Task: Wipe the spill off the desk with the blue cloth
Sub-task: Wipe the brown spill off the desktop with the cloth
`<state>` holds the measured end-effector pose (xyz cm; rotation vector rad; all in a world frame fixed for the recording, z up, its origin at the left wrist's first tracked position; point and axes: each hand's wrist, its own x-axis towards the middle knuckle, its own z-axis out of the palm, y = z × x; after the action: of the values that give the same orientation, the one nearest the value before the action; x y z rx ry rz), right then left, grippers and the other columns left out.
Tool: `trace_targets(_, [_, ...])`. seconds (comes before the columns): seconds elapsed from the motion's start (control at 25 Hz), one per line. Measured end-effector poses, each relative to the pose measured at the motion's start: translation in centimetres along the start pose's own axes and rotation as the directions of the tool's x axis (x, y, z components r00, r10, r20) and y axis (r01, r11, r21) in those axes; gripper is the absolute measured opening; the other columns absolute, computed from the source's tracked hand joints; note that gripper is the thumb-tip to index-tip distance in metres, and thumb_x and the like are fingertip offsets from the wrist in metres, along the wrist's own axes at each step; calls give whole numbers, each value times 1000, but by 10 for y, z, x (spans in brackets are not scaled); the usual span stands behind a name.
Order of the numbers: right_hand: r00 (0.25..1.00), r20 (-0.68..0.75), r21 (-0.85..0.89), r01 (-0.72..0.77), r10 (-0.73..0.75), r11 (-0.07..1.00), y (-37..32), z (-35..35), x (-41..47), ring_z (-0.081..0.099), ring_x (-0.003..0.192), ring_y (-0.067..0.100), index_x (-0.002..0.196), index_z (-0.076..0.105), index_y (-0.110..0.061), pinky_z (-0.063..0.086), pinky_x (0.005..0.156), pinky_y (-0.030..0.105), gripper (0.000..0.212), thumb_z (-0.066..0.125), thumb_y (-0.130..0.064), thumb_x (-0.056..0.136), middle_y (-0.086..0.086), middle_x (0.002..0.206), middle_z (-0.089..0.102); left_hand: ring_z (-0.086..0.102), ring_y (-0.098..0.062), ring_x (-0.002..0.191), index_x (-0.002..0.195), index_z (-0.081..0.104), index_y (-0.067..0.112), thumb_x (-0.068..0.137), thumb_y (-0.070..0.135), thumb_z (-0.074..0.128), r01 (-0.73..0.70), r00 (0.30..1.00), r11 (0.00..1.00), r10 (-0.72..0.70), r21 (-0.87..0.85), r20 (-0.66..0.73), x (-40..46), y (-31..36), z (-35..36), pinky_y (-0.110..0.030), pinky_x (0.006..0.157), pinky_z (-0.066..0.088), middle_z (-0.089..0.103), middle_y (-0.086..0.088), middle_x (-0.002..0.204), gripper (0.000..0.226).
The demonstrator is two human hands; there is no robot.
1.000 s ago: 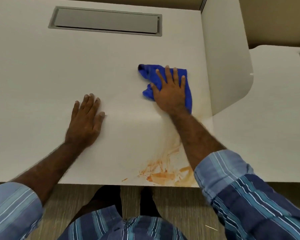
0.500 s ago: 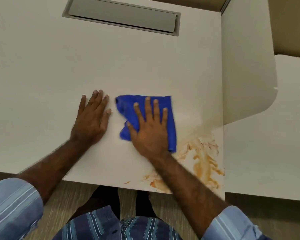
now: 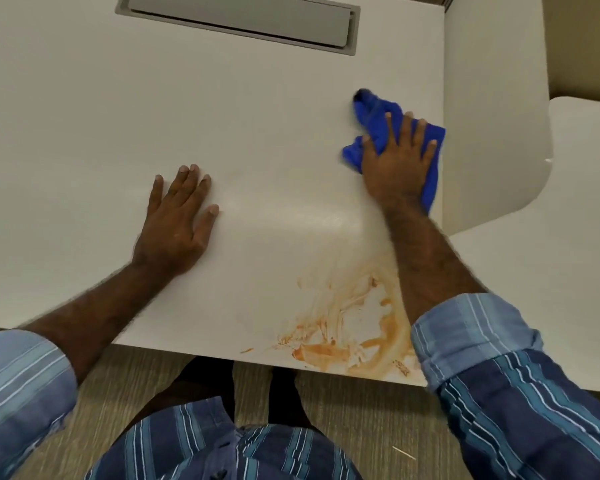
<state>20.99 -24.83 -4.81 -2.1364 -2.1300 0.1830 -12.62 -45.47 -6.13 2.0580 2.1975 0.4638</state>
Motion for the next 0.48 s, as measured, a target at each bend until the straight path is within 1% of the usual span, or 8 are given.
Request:
trace_targets(0.08, [999, 25, 23, -47, 46, 999, 5, -3, -9, 5, 169, 35, 173, 13, -22, 4, 134, 62, 76, 25, -63, 111, 13, 182, 11, 18, -22, 163, 161, 38, 9, 110, 40, 36, -3, 1000, 1000, 3, -3, -2, 0, 1, 0, -52, 133, 6, 29, -11, 172, 60])
trace_targets(0.16, [999, 39, 30, -37, 36, 999, -19, -2, -38, 3, 169, 35, 174, 11, -22, 5, 134, 62, 77, 23, -65, 110, 13, 182, 8, 20, -23, 163, 161, 38, 8, 110, 40, 38, -5, 1000, 1000, 5, -1, -10, 0, 1, -1, -53, 133, 8, 30, -12, 172, 59])
trace_targets(0.24, [998, 38, 20, 43, -44, 999, -55, 3, -88, 3, 169, 36, 174, 13, -23, 5, 134, 61, 81, 23, -69, 108, 13, 182, 9, 21, -24, 162, 161, 38, 7, 110, 37, 38, -12, 1000, 1000, 12, 0, -10, 0, 1, -1, -53, 133, 8, 30, -12, 171, 58])
trace_targets(0.36, [967, 26, 76, 252, -255, 965, -110, 18, -186, 3, 169, 38, 173, 19, -23, 5, 134, 61, 86, 29, -74, 104, 14, 182, 9, 23, -26, 162, 161, 38, 6, 110, 31, 36, -29, 999, 1000, 29, 4, -12, 0, -1, 0, -54, 133, 10, 31, -14, 171, 56])
trace_targets(0.44, [947, 45, 97, 314, -319, 945, -131, 27, -235, -1, 169, 37, 173, 17, -23, 5, 134, 63, 88, 29, -75, 104, 14, 182, 4, 24, -28, 161, 160, 38, 4, 109, 25, 35, -39, 999, 999, 39, -8, -6, 0, -3, 1, -56, 132, 10, 32, -16, 170, 55])
trace_targets(0.48, [942, 48, 95, 327, -332, 940, -135, 30, -243, -1, 169, 37, 173, 17, -22, 5, 134, 63, 88, 29, -76, 104, 14, 182, 3, 23, -29, 161, 160, 37, 4, 109, 23, 34, -40, 999, 999, 40, -16, 2, 0, -4, 0, -56, 132, 10, 31, -16, 170, 55])
